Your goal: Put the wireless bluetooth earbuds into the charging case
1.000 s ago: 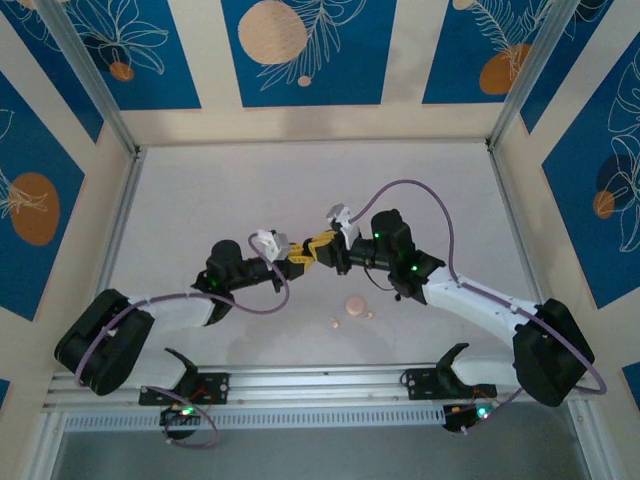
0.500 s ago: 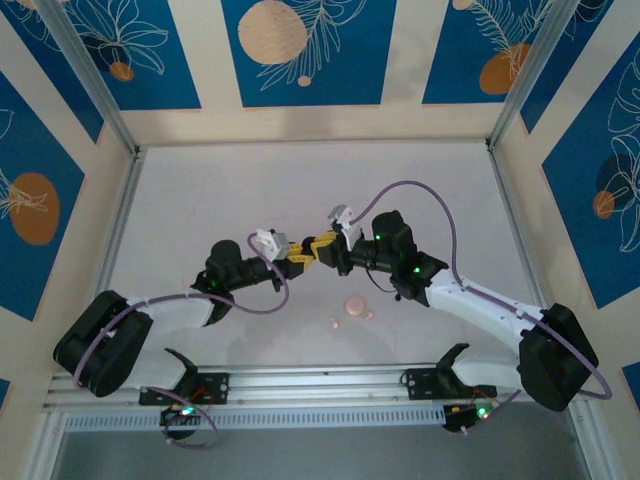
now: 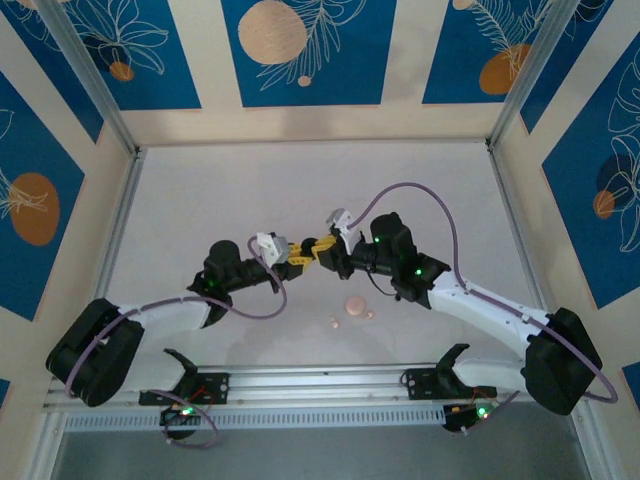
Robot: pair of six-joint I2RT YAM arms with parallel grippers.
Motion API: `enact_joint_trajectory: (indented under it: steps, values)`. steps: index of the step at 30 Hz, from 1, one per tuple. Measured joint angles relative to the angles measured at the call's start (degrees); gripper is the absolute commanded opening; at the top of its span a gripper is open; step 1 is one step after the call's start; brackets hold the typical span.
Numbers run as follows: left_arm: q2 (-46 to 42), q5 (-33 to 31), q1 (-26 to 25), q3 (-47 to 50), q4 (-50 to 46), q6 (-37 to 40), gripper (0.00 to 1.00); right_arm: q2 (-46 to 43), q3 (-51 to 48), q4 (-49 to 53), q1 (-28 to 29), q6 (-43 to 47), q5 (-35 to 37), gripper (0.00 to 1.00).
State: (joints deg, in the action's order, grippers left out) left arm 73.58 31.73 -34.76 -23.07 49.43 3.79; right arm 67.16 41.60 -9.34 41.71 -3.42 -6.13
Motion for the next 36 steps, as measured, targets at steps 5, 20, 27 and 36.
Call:
enact_joint_trajectory:
  steps: [5, 20, 27, 36]
  values:
    - [-0.83, -1.03, -0.42, 0.00, -2.45, 3.48, 0.17, -0.90, 0.44, 1.51, 0.61, 1.07, 0.66, 0.16]
    - [-0.90, -4.44, -0.76, 0.00, -7.10, 11.26, 0.17, -2.49, 5.05, 12.94, 2.69, 8.57, 6.03, 0.15]
    - [-1.64, -4.35, -1.01, 0.33, -7.04, 13.29, 0.18, -1.57, 7.10, 17.38, 5.20, 13.03, 10.01, 0.15]
    - [-2.84, -4.15, -1.16, 0.55, -7.06, 13.35, 0.18, 0.57, 8.17, 19.04, 6.38, 15.67, 12.63, 0.15]
